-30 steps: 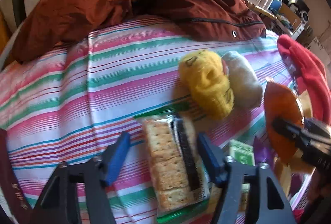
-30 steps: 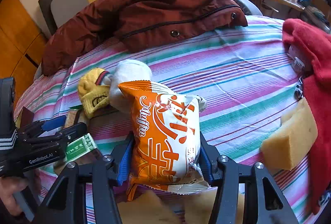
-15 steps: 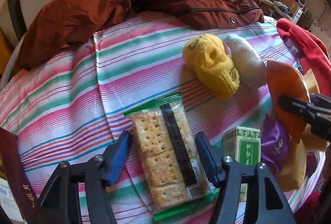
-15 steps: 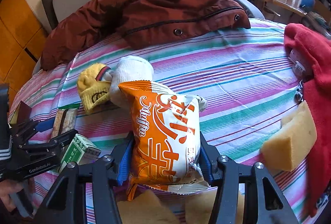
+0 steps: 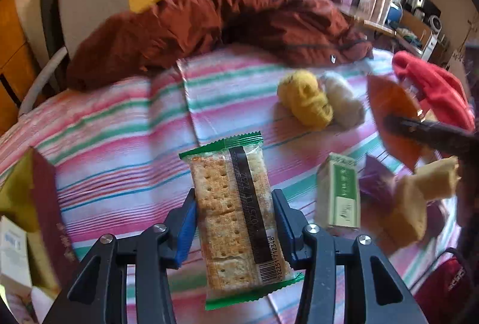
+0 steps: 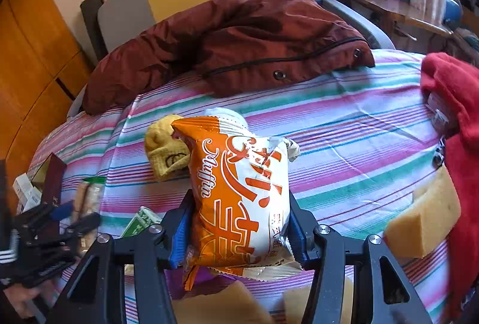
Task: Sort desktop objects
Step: 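Carry the cracker packet and orange snack bag to the gold tray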
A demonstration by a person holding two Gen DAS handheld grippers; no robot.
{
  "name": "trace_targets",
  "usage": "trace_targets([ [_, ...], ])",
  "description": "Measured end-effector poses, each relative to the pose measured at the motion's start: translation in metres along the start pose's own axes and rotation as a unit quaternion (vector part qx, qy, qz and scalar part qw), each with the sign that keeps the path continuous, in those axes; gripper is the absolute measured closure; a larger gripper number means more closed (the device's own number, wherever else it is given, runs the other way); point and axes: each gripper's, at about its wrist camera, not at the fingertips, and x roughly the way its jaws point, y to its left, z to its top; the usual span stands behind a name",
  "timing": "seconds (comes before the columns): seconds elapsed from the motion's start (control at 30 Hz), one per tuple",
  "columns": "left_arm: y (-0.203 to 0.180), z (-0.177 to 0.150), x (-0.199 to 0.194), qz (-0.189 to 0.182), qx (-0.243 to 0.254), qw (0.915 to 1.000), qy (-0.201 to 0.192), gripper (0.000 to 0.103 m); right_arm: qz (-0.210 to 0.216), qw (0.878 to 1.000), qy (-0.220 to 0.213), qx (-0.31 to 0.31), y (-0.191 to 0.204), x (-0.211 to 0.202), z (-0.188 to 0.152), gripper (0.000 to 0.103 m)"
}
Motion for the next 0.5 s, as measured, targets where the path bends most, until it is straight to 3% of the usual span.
trace_targets([
  [0.17,0.009,-0.005,-0.041,0.010,-0.020,0.9987,-0.046,0.055,0.024,1.000,-0.018,-0.008,0.008,-0.009,-0.001,0.048],
  [0.5,0.059,-0.032,-0.096,0.053,-0.060,0.9931,-0.086,0.055,0.092,0.995,-0.022,-0.023,0.045,-0.021,-0.011,0.048],
])
